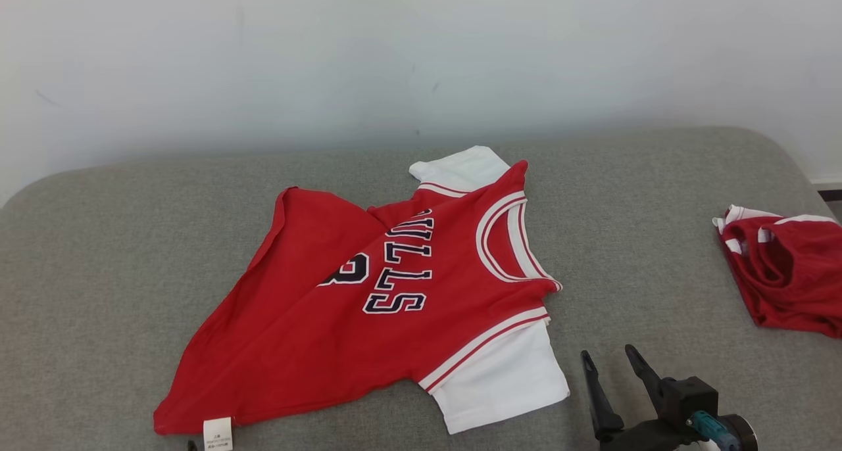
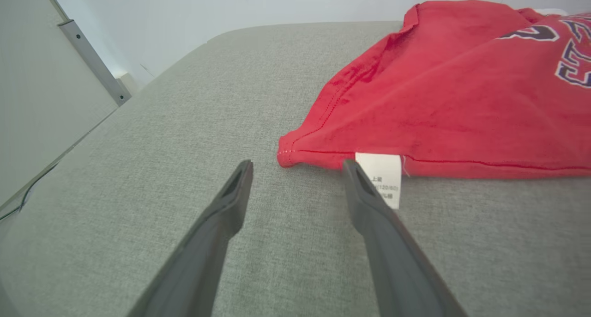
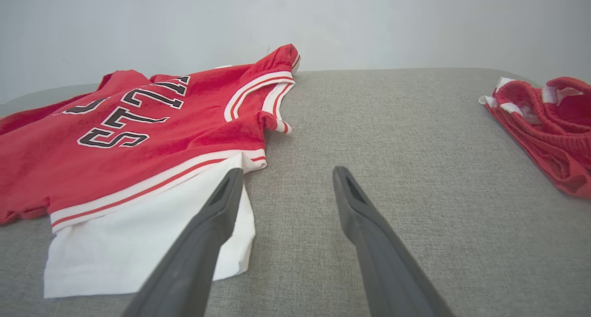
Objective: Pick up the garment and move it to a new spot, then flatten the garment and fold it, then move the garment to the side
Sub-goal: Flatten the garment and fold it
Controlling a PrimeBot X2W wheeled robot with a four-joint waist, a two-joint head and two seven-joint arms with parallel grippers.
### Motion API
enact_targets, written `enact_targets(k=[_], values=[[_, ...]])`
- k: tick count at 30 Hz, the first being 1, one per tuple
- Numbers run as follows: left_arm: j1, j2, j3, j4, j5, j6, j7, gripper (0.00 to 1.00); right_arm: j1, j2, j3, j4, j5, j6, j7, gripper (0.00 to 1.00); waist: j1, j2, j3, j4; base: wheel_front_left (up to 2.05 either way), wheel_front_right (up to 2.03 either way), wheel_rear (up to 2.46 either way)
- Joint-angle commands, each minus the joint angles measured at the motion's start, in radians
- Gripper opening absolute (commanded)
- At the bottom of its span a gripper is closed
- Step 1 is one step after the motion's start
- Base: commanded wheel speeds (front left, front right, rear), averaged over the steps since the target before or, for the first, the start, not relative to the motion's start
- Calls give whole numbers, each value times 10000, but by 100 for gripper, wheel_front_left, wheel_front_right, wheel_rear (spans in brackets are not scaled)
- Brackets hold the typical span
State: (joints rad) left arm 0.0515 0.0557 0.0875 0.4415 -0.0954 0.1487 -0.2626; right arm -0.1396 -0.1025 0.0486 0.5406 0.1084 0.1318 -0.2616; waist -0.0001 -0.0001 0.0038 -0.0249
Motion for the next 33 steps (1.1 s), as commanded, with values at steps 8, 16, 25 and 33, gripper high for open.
enact_targets(k=[8,16,25,33], values=[[360,-32,-140,-1059,347,-180,-30,100,335,182,-266,-724,-345,-27,-40,100,1,1,-230,-120,0,0,0],[755,-33,-201,-1709,621,-387,-30,100,795,403,-226,-1670,-698,-27,-39,100,1,1,-516,-434,0,0,0],[1287,-49,-93,-2122,488,-277,-30,100,1172,509,-152,-2129,-811,-27,-39,100,1,1,-741,-592,0,0,0],[1207,-56,-285,-2089,416,-162,-30,100,1246,532,46,-2085,-696,-27,-39,100,1,1,-725,-498,0,0,0]])
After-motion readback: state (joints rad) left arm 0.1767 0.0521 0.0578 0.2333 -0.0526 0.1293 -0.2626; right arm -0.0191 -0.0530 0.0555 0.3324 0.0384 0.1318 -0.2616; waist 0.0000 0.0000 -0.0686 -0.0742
